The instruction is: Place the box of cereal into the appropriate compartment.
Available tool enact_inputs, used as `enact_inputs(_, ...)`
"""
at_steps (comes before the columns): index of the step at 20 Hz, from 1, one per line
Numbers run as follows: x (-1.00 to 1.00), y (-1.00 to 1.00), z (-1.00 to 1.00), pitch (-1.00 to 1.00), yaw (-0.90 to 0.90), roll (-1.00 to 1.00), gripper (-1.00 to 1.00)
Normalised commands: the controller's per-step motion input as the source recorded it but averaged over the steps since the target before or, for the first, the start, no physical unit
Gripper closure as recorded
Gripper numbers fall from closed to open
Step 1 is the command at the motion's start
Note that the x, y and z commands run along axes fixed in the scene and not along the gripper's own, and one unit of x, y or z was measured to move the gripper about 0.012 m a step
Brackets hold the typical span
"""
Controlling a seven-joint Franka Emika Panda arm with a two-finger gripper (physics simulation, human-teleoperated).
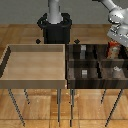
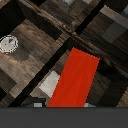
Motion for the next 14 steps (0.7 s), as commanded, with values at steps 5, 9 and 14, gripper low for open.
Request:
enact_inputs(5, 0.0, 0.0, -1.0, 0.0, 0.0, 0.0, 1.0)
enact_inputs(9, 0.0, 0.0, 0.0, 0.0, 0.0, 0.0, -1.0)
enact_inputs(14, 0.0, 0.0, 0.0, 0.0, 0.0, 0.0, -1.0)
